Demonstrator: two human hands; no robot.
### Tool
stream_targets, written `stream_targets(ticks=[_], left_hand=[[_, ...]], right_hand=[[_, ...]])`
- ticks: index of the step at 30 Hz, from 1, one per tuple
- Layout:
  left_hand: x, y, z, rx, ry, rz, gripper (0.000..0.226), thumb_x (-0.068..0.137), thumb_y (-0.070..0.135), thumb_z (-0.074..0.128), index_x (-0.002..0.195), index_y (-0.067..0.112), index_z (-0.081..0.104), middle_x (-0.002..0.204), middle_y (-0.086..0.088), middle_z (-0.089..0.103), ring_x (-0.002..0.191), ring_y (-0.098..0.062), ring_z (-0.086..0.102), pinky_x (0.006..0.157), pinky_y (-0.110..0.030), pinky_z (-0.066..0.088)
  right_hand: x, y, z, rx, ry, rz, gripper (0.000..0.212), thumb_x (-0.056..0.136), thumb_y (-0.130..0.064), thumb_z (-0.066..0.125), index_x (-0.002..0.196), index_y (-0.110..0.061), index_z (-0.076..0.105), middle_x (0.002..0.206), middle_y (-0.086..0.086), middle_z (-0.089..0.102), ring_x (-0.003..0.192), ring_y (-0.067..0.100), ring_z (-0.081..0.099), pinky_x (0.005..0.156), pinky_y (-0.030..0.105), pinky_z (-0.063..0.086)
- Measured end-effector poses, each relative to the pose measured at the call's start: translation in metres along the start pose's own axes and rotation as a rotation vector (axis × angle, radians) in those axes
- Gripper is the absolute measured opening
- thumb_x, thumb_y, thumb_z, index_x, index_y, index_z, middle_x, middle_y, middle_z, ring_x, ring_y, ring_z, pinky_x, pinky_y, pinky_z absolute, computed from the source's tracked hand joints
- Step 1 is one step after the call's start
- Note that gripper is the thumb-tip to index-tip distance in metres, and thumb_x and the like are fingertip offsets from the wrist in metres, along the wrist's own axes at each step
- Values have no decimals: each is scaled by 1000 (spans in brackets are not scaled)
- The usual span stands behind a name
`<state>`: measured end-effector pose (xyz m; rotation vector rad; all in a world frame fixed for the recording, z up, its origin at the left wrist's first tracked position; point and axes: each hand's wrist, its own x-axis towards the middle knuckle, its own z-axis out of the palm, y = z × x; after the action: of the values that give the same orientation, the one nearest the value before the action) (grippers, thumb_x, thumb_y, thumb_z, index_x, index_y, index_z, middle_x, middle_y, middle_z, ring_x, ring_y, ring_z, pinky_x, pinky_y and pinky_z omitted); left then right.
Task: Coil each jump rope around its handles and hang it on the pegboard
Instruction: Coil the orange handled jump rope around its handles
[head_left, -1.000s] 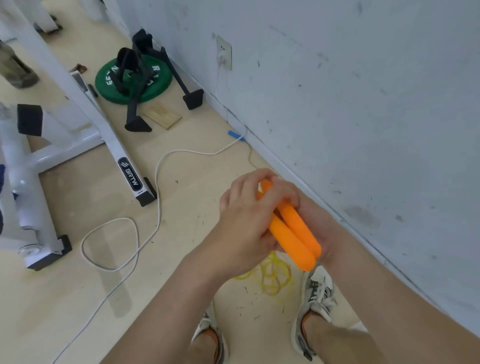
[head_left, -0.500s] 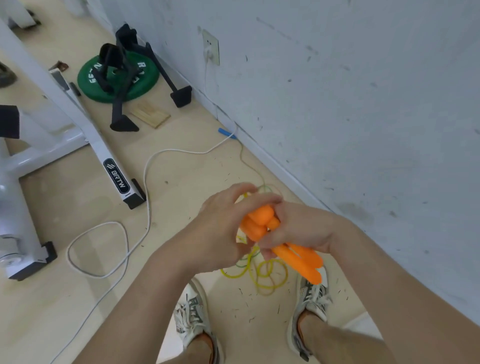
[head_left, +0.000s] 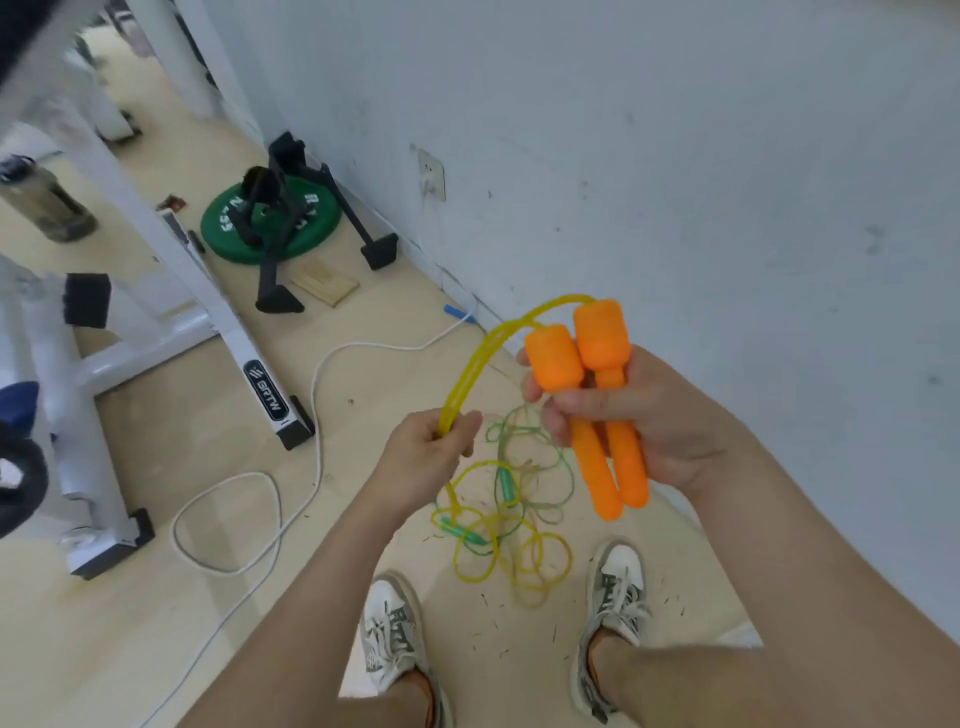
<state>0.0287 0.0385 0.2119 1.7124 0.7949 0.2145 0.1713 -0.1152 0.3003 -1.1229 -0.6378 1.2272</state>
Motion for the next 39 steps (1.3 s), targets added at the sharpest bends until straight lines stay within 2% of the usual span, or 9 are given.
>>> stream_targets(ticks=[4,7,11,18,23,28,31,36,39], left_hand=[[-48,10,24,179,-217,-91,46,99,39,45,60,15,48,58,-2,51,59,-15,56,67,-27,45],[-83,42,29,179,-78,-68,41,98,45,42,69,16,44,62,-4,49,57,-19,52,59,-28,44],[-124,131,22,373,101,282,31,99,35,39,82,10,47,71,-4,54,71,-25,50,64,-36,37],[-195,192,18,866,2,648,16,98,26,38,93,17,49,76,-1,55,76,-25,55,65,-33,41],[-209,162,21,309,-173,244,25,94,25,47,72,15,57,59,1,55,56,-13,55,63,-30,50],[-199,64,24,586,-409,-124,19,92,29,51,82,17,61,84,-10,62,73,-21,55,69,-30,47],[-190,35,24,709,-311,-270,37,100,30,41,82,8,64,72,-10,64,65,-26,62,68,-33,54],[-149,107,6,-329,271,-187,32,100,17,40,71,7,50,59,-10,51,38,-16,54,48,-25,54],[-131,170,-23,-844,412,99,24,100,16,43,79,9,53,71,-7,56,57,-12,61,64,-25,58]], right_hand=[[-30,-76,45,75,62,-250,30,77,1,63,106,-8,65,94,4,72,87,17,70,73,29,57],[-62,-103,75,66,116,-305,24,84,5,59,102,-10,65,99,6,71,93,24,70,67,28,55],[-104,-92,96,-162,225,-223,33,86,8,62,104,-19,61,97,11,65,76,19,61,60,27,50],[-164,-95,108,-171,147,-87,28,87,6,59,105,-14,65,93,5,70,77,17,58,52,21,45],[-169,-116,124,-105,247,-321,27,86,9,60,101,-12,66,77,4,63,63,13,53,55,22,45],[-150,-133,136,-332,608,-564,23,77,2,69,97,12,64,77,21,65,69,23,62,70,44,55],[-139,-129,136,-501,737,-603,29,76,-7,70,94,14,62,89,30,67,76,36,66,75,48,56],[-132,-99,116,-726,735,-482,31,80,-6,69,62,-19,48,57,1,52,54,15,45,55,28,36],[-133,-78,106,-705,726,-426,17,80,-4,71,71,-14,60,62,-1,56,57,13,48,59,28,38]])
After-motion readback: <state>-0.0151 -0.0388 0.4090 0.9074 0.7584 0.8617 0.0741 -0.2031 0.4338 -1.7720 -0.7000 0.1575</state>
